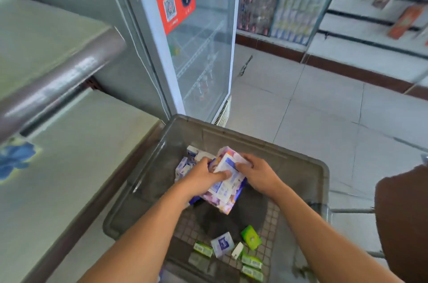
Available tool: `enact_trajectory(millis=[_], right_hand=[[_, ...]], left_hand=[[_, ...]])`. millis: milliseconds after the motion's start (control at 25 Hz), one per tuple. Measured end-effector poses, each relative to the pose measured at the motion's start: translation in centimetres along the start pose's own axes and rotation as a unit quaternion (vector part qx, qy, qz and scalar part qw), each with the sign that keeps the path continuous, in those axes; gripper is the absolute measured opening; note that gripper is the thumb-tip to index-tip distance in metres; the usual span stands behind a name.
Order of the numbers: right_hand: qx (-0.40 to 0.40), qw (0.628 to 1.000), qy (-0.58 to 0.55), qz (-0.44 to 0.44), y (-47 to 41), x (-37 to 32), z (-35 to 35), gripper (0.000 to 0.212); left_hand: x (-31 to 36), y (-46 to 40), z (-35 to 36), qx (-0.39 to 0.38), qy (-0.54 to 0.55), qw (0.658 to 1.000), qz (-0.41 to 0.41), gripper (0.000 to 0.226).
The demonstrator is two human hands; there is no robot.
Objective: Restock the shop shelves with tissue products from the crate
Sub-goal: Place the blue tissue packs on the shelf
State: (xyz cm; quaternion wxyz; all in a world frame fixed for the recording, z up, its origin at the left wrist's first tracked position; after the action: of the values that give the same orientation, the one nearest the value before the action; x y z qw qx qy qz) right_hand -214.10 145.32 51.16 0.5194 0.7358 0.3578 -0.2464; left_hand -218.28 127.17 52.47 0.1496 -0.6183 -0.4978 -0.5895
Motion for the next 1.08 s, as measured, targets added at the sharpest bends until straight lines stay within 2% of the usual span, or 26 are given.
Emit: enact_trajectory(millis=[80,160,240,360,480,560,680,840,1000,1080], right_hand=[[-0.001,0.998,-0.067,-0.009,2.7,-2.5,-1.1,0.013],[-0.021,0.99,-0.138,-0.006,5.0,-4.5,-2.2,0.019],[-0.059,0.985,-0.159,-0.028,7.2,-6.8,-3.4,0.027],[-0.108,0.983,-0.09,-0.114,9.4,-9.7,-4.4,0.041],[-0.106,0.969,0.033,-0.221,10.3,-11.7,-4.0,0.057],[-0.135,0.959,0.017,-0.247,10.9,-12.9,-3.6,0.064],[-0.18,0.952,-0.026,-0.248,11.6,-14.9,-3.3,0.051],[-0.201,0.948,-0.054,-0.24,11.8,-17.0,-1.8,0.037],[-0.133,0.947,-0.099,-0.275,13.3,-19.2,1.5,0.037],[-0.098,0.944,-0.12,-0.29,14.5,-20.5,2.8,0.034]], left_hand=[[2.7,2.2,-0.2,0.009,0.06,0.998,0.019,0.048],[5.0,4.2,-0.6,0.003,0.111,0.993,0.04,0.04],[6.9,6.4,-1.4,0.007,0.157,0.987,0.045,0.037],[9.7,9.0,-3.7,0.005,0.22,0.975,0.02,0.035],[11.4,10.8,-6.1,-0.007,0.341,0.94,-0.022,0.032],[12.1,11.8,-6.8,-0.008,0.39,0.921,-0.019,0.036],[12.6,13.4,-7.2,-0.002,0.409,0.913,-0.005,0.047],[11.7,14.9,-8.9,0.086,0.399,0.913,0.019,0.034],[10.8,17.1,-12.3,0.186,0.425,0.879,0.109,0.057],[10.9,19.4,-13.4,0.265,0.358,0.875,0.188,0.057]])
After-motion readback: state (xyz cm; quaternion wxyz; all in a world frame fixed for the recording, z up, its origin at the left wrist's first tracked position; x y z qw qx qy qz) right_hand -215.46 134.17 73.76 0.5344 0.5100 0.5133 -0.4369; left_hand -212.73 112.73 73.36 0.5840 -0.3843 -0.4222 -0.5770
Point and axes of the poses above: each hand's wrist, its own y-axis away from the middle knuckle, its own z-axis out of the palm, x = y × z, the point moved 1 cm from there along -y, towards the middle knuckle, and after that the axes turned 14 degrees about z, right-handed, at the moved point
